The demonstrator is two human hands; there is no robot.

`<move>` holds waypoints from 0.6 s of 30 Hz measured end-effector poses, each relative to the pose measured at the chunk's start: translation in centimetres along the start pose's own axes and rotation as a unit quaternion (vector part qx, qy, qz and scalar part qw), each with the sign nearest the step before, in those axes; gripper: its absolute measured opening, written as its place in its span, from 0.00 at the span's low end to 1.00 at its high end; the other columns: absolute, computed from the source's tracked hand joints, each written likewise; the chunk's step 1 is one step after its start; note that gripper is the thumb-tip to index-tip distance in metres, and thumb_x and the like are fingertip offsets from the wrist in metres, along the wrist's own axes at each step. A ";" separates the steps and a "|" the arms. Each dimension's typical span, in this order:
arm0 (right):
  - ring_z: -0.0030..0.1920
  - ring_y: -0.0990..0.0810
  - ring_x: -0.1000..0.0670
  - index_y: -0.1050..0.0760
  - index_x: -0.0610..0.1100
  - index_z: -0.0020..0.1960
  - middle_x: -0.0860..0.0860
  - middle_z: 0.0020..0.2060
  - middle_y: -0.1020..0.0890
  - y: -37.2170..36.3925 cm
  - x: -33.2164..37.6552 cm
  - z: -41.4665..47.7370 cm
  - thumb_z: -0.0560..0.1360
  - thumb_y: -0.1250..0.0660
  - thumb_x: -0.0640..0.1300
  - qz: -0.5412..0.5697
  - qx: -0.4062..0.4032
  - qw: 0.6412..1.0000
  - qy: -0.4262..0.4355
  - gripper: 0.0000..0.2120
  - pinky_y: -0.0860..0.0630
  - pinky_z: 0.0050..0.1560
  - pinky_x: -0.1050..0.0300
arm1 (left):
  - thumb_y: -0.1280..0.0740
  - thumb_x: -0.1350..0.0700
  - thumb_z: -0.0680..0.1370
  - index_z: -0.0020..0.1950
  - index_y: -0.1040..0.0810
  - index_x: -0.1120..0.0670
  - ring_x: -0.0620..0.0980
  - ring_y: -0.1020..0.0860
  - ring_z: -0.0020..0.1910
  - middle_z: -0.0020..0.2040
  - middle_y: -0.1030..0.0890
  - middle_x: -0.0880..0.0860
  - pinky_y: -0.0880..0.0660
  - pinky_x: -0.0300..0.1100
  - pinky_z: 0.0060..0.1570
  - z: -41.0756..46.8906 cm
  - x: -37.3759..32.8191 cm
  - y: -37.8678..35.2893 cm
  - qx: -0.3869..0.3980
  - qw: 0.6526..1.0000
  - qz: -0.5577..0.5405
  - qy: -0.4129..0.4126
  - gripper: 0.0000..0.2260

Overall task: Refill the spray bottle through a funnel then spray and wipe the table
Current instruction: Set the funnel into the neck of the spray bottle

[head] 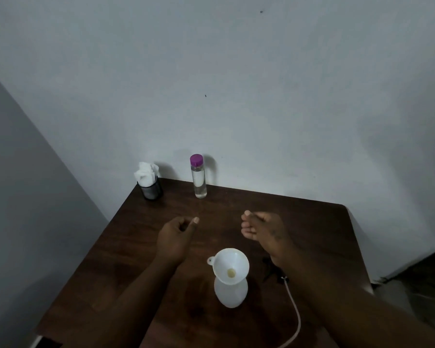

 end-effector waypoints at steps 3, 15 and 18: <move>0.46 0.15 0.45 0.19 0.37 0.54 0.39 0.45 0.16 -2.4 1.5 2.2 0.78 0.32 0.46 -0.009 0.008 1.000 0.015 0.12 0.17 0.44 0.58 | 0.30 0.48 0.80 0.53 0.16 0.48 0.42 0.17 0.45 0.45 0.15 0.45 0.19 0.42 0.46 2.5 -0.3 0.2 0.008 1.000 -0.010 -0.020 0.06; 0.42 0.15 0.49 0.19 0.49 0.50 0.51 0.40 0.15 -10.5 3.1 14.9 0.71 0.25 0.50 -0.195 -0.004 0.977 0.090 0.10 0.19 0.52 0.46 | 0.25 0.54 0.76 0.58 0.21 0.52 0.42 0.19 0.42 0.44 0.18 0.45 0.23 0.39 0.44 15.2 1.1 -1.1 0.004 0.999 -0.041 -0.027 0.13; 0.47 0.17 0.51 0.22 0.50 0.57 0.52 0.47 0.16 -12.0 3.5 17.9 0.69 0.25 0.53 -0.266 -0.017 0.959 0.098 0.18 0.21 0.55 0.49 | 0.24 0.52 0.74 0.60 0.22 0.51 0.49 0.17 0.48 0.47 0.17 0.47 0.19 0.50 0.52 18.3 1.5 -2.3 0.023 0.998 -0.049 -0.018 0.17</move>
Point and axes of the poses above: each hand's wrist, its own z-axis towards the middle knuckle, its own y-axis out of the back of the hand, x = y × z, the point moved 2 cm from there along z, towards the middle knuckle
